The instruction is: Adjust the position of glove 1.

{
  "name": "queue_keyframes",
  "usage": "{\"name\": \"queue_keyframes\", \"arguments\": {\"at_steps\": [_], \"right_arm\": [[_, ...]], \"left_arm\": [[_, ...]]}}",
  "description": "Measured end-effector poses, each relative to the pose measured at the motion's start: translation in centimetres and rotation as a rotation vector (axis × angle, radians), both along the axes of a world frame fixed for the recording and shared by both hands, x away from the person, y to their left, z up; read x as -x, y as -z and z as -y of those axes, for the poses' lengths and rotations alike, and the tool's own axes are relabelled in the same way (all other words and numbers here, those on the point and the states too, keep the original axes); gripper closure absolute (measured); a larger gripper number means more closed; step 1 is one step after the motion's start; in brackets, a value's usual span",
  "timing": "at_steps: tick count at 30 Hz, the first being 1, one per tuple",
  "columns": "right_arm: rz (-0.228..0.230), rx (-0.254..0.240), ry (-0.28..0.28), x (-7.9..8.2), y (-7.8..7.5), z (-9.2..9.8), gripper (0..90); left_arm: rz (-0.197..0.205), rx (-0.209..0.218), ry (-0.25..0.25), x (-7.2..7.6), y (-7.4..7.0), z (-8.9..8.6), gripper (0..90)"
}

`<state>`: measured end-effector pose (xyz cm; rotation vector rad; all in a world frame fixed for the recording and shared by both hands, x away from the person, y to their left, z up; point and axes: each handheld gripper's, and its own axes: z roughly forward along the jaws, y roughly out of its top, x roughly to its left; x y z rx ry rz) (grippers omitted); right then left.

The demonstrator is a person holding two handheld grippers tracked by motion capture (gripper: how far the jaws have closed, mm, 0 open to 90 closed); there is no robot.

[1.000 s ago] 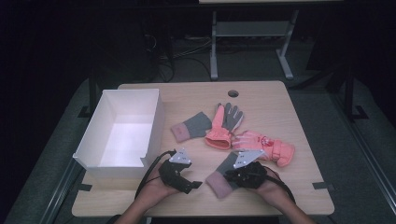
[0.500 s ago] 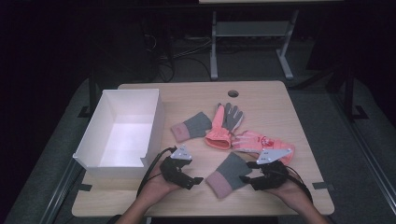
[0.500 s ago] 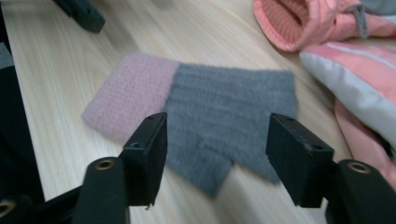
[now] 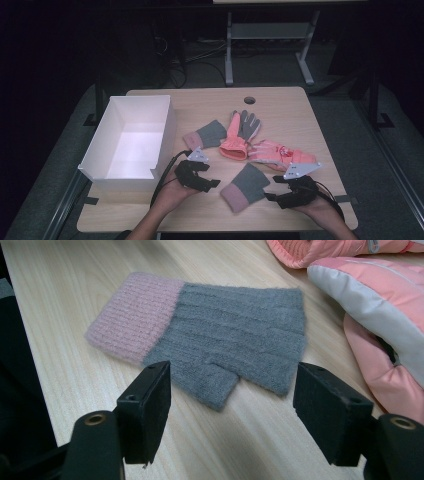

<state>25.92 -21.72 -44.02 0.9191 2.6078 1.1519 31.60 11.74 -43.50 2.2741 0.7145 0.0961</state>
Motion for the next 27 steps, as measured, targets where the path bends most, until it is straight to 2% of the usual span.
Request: {"name": "queue_keyframes", "arguments": {"at_steps": [4, 6, 9, 12, 15, 21, 22, 23, 24, 25, 27], "right_arm": [[0.002, 0.001, -0.003, 0.0, 0.0, 0.0, 31.0], [0.001, -0.002, -0.004, 0.0, -0.1, 0.0, 31.0], [0.000, -0.004, -0.005, 0.0, -0.1, 0.0, 31.0], [-0.005, -0.004, -0.008, 0.0, 0.0, 0.0, 31.0], [-0.008, -0.003, -0.014, 0.0, 0.0, -0.1, 31.2], [-0.003, -0.006, -0.024, 0.0, 0.0, -0.1, 31.4], [-0.003, -0.007, -0.027, -0.1, 0.0, -0.1, 31.6], [-0.003, -0.007, -0.027, -0.1, 0.0, -0.1, 31.6], [-0.007, -0.010, -0.028, -0.1, 0.0, -0.1, 31.7], [-0.007, -0.010, -0.028, -0.1, 0.0, -0.1, 31.7], [-0.010, -0.016, -0.032, 0.0, 0.0, -0.1, 31.8]], "left_arm": [[0.003, -0.007, -0.012, -0.5, -0.2, 0.3, 46.8], [0.007, -0.035, -0.032, -1.1, -0.4, 0.6, 49.8], [0.006, -0.034, -0.042, -1.5, -0.6, 0.8, 55.3], [0.023, -0.047, -0.063, -2.4, -1.2, 1.0, 55.3], [0.037, -0.035, -0.077, -3.3, -1.7, 1.1, 55.7], [0.063, -0.052, -0.111, -4.9, -2.3, 1.1, 60.5], [0.071, -0.047, -0.130, -5.7, -2.5, 1.1, 60.6], [0.071, -0.047, -0.130, -5.7, -2.5, 1.1, 62.1], [0.074, -0.055, -0.151, -6.6, -2.7, 1.1, 63.0], [0.074, -0.055, -0.151, -6.6, -2.7, 1.1, 63.8], [0.086, -0.074, -0.181, -7.9, -2.7, 1.1, 64.7]]}}
